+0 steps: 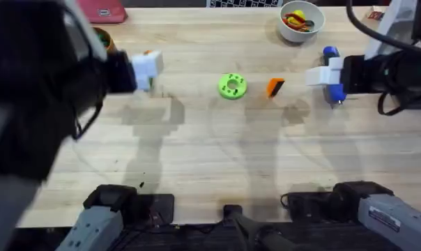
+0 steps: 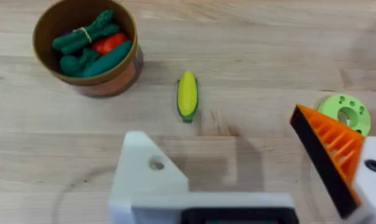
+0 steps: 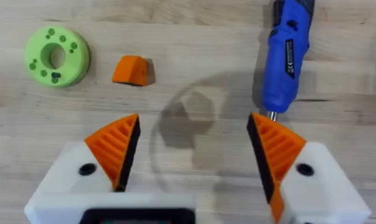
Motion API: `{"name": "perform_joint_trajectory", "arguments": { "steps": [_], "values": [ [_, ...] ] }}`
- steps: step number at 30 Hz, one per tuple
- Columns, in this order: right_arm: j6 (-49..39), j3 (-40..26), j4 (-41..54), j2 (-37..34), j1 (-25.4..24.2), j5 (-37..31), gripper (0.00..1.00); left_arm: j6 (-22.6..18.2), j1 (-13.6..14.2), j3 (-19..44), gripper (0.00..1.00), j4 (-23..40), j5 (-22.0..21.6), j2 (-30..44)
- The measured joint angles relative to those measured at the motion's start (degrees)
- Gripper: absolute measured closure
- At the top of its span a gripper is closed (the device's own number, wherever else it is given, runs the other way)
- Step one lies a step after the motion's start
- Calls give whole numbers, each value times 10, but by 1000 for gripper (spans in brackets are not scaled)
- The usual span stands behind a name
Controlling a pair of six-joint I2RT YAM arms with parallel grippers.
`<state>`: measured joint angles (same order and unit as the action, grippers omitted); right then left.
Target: Pick up the gripper from the table and insert it into the empty holder that is missing its gripper. Then pick up a screw, insert it into the mounting hole, and use the screwdriver to tighten it. Finally, clean up the table by picking up the vegetable and placing it into the bucket.
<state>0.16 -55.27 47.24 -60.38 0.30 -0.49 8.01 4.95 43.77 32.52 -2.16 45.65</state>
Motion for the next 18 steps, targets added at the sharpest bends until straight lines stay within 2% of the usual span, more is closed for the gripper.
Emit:
{"name": "perform_joint_trajectory", "arguments": {
  "steps": [6, 10, 18],
  "values": [
    [0, 0, 0, 0, 0, 0, 8, 2, -2, -119, 15, -102, 11, -149],
    [0, 0, 0, 0, 0, 0, 8, 2, -7, -190, 14, -187, 34, -208],
    [0, 0, 0, 0, 0, 0, 7, 4, -10, -345, 15, -357, 127, -286]
  ]
}}
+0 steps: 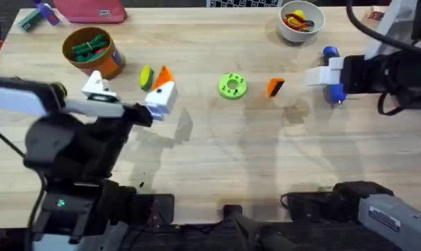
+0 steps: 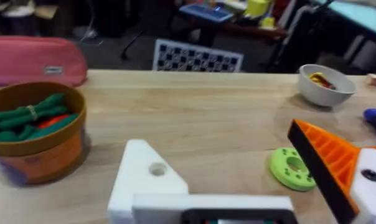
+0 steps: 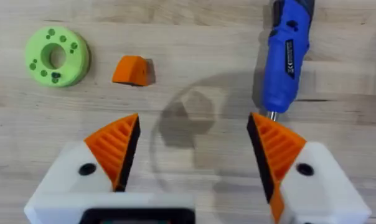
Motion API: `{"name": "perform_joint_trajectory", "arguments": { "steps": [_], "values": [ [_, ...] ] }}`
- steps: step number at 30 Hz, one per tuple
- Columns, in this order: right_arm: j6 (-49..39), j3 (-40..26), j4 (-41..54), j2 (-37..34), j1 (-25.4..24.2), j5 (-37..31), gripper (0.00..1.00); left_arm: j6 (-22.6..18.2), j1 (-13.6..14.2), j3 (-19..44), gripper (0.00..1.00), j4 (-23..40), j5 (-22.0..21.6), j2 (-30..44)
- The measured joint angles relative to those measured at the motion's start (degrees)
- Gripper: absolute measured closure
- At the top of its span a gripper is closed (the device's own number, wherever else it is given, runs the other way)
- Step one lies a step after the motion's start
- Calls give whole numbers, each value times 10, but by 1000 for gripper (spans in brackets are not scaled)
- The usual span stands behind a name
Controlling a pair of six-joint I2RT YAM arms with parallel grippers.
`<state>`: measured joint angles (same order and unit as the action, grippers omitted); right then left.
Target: Pick up the gripper from the table and insert it into the empty holder that is missing its gripper. Then pick up a screw, insert it into the mounting hole, and use the screwdriver to tighten it. Finally, clean up the table by picking up the vegetable and placing it into the bucket.
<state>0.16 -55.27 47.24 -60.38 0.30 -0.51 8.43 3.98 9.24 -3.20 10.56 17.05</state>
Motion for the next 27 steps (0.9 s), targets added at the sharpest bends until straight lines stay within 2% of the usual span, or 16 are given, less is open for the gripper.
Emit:
{"name": "perform_joint_trajectory", "arguments": {
  "steps": [4, 9, 14, 22, 27],
  "values": [
    [0, 0, 0, 0, 0, 0, 8, 0, -13, -43, 16, -39, 48, -53],
    [0, 0, 0, 0, 0, 0, 7, 0, -29, -77, 15, -47, 99, -115],
    [0, 0, 0, 0, 0, 0, 9, 0, -30, -87, 15, -12, 135, -161],
    [0, 0, 0, 0, 0, 2, 8, 1, -30, -88, 15, 64, 174, -168],
    [0, 0, 0, 0, 0, 2, 7, 0, -30, -88, 16, 65, 227, -168]
  ]
}}
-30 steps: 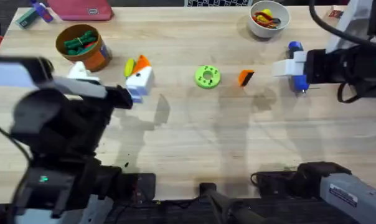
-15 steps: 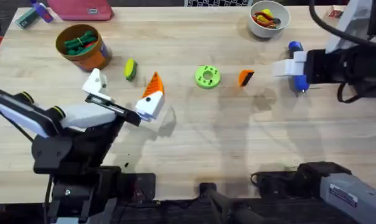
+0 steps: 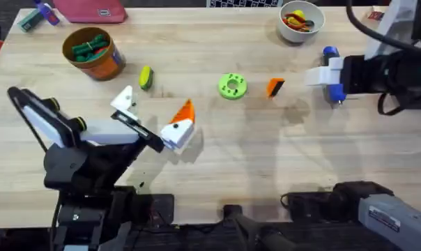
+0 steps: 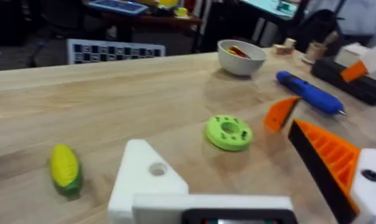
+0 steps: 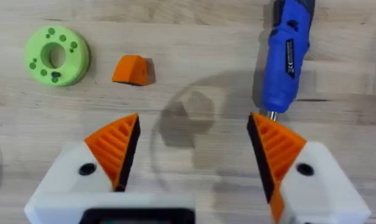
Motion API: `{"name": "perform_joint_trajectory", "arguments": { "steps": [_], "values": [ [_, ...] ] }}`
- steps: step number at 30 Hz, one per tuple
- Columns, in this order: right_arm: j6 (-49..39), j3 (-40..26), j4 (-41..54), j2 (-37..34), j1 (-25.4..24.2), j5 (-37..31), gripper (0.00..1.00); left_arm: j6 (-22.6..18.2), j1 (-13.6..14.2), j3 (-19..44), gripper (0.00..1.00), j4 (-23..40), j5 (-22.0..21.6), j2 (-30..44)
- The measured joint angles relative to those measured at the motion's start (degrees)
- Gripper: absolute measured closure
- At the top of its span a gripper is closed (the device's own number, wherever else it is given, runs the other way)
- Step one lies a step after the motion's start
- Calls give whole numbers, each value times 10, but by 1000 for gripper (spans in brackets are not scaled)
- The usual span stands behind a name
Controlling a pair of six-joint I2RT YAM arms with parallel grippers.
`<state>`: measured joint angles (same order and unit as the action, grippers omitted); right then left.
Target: Pick up the gripper from the table and insert it into the empty holder that is missing its gripper. Then pick up a screw, insert it into the mounting hole, and use the screwdriver to tighten it. Finally, clean up the table by picking up the vegetable and placing it into the bucket.
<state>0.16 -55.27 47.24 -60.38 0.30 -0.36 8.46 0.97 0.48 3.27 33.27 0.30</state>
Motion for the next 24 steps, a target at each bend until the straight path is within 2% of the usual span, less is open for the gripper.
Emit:
{"name": "perform_joint_trajectory", "arguments": {
  "steps": [2, 9, 13, 17, 24],
  "values": [
    [0, 0, 0, 0, 0, 0, 8, -7, 0, 0, 15, 2, 33, 0],
    [0, 0, 0, 0, 0, 0, 8, -104, 0, 4, 14, 26, 210, 0],
    [0, 0, 0, 0, 0, 0, 8, -127, 0, 4, 14, 34, 276, 0],
    [0, 0, 0, 0, 0, 0, 8, -137, 0, 4, 14, 39, 312, 0],
    [0, 0, 0, 0, 0, 0, 8, -140, 0, 4, 15, 41, 327, 0]
  ]
}}
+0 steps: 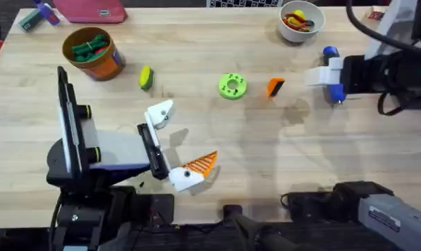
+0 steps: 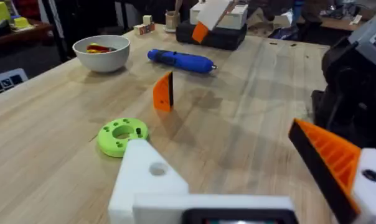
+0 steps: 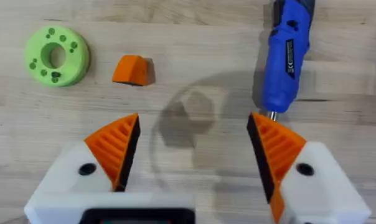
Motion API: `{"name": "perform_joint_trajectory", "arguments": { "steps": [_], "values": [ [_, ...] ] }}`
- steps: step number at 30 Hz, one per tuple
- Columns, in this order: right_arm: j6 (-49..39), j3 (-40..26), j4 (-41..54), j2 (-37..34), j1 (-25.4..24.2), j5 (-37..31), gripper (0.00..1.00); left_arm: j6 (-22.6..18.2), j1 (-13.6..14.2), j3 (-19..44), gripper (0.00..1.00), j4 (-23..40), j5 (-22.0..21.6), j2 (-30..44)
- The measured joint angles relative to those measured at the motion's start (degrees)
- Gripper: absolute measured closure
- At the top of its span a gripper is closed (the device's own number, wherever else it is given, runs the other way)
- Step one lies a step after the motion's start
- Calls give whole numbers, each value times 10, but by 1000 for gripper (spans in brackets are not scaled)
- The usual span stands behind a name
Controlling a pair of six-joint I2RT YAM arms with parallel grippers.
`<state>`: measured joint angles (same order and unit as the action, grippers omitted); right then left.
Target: Pick up the gripper from the table and insert it into the empty holder that is missing its gripper. Then pick up a screw, insert it into the mounting hole, and use the screwdriver to tighten it. Finally, clean up the table by picking up the vegetable and placing it into the bucket.
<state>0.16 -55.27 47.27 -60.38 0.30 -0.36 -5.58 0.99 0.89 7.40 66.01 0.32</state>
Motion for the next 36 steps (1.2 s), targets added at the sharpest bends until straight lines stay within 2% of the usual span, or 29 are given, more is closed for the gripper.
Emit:
{"name": "perform_joint_trajectory", "arguments": {
  "steps": [9, 36],
  "values": [
    [0, 0, 0, 0, 0, 0, 7, 13, 0, 0, 15, 1, 4, 0],
    [0, 0, 0, 0, 0, 0, 8, 15, 0, 0, 15, 1, 4, 0]
  ]
}}
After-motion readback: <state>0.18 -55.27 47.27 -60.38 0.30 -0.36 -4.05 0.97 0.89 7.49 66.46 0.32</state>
